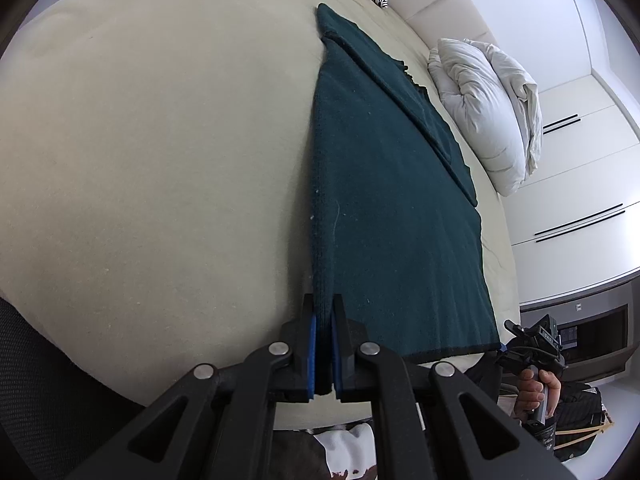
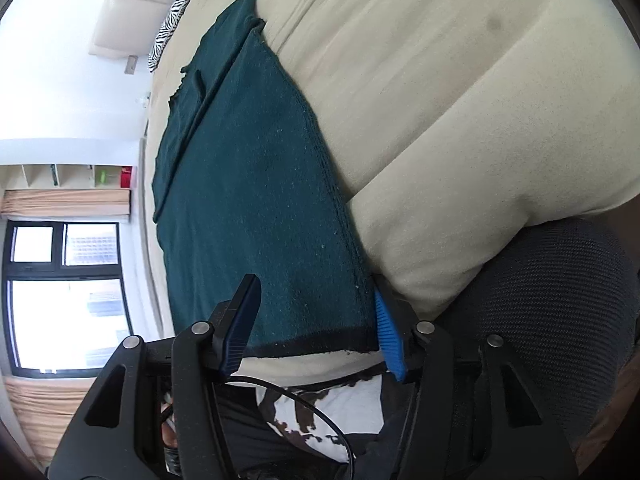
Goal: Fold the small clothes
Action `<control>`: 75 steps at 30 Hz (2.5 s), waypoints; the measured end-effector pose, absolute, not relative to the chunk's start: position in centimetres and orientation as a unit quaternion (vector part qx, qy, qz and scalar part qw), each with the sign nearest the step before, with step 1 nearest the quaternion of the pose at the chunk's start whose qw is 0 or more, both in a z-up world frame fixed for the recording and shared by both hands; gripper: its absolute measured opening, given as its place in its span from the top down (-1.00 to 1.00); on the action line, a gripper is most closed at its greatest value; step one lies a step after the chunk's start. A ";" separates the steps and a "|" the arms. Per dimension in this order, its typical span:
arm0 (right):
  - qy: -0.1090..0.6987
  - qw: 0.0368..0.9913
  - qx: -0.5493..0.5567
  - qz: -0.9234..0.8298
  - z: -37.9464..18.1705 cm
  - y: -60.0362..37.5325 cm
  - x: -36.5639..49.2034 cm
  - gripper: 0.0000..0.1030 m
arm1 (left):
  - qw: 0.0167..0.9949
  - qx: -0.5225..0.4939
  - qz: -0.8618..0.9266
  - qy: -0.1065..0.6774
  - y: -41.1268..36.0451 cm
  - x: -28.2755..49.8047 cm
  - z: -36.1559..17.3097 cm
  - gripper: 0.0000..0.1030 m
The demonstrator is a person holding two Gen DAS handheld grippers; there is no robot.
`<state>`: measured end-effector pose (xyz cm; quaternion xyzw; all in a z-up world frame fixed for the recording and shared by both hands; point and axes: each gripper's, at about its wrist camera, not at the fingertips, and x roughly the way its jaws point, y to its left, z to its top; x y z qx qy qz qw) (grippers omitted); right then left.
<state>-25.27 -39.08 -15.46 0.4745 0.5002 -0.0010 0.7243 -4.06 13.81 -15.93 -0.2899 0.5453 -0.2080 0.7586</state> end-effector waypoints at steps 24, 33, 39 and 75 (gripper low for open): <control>0.437 0.709 0.553 -0.014 -16.5 -40.1 -26.8 0.48 | 0.759 -0.283 -0.204 0.550 13.3 -4.2 -15.9 0.85; 0.446 0.744 0.497 0.010 -15.4 -39.0 -26.2 0.88 | 0.766 -0.273 -0.199 0.547 13.1 -4.5 -15.9 0.86; 0.430 0.771 0.470 0.003 -13.7 -38.9 -26.3 0.90 | 0.772 -0.268 -0.201 0.540 13.1 -4.5 -15.5 0.87; 0.310 0.843 0.439 0.027 -2.3 -40.5 -10.7 0.91 | 0.747 -0.456 -0.271 0.400 13.3 13.9 -6.2 0.87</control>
